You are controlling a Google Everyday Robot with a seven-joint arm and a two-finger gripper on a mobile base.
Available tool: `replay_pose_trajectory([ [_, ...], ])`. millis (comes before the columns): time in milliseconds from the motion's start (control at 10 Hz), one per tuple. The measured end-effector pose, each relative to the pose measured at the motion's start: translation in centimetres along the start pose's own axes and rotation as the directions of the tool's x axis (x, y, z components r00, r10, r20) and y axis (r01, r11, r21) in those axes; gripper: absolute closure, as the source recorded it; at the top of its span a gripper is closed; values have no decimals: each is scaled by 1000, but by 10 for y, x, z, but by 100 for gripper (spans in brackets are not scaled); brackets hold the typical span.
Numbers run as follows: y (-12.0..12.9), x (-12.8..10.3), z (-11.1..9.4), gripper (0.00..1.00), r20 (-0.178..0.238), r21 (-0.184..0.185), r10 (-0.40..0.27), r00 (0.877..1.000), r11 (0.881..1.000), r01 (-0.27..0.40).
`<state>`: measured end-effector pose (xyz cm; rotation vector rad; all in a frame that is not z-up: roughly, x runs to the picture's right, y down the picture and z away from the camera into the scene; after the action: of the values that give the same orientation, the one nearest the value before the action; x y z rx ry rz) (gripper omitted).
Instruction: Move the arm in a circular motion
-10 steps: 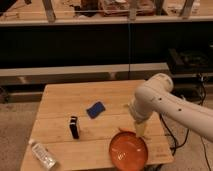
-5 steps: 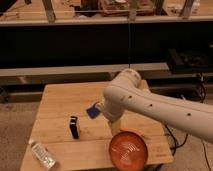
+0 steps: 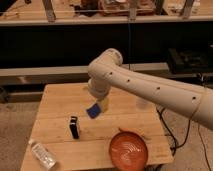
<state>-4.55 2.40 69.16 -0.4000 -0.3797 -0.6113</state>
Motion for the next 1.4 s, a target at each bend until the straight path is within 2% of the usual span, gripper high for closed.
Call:
replay_pose_trajectory([
  [200, -17, 45, 6, 20, -30, -2, 19, 999, 1000, -19],
  [400, -8, 100, 7, 20, -69, -22, 65, 996, 998, -66],
  [700, 34, 166, 3, 20, -126, -60, 156, 980, 984, -165],
  [900, 78, 202, 3, 20, -161, -100, 224, 961, 965, -241],
  [1100, 119, 221, 2, 20, -185, -129, 274, 944, 945, -300],
  [1200, 153, 224, -2, 20, -193, -144, 303, 933, 932, -333],
  [1300, 181, 221, -8, 20, -203, -150, 320, 925, 924, -353],
  [1400, 194, 216, -11, 20, -207, -156, 321, 924, 922, -355],
])
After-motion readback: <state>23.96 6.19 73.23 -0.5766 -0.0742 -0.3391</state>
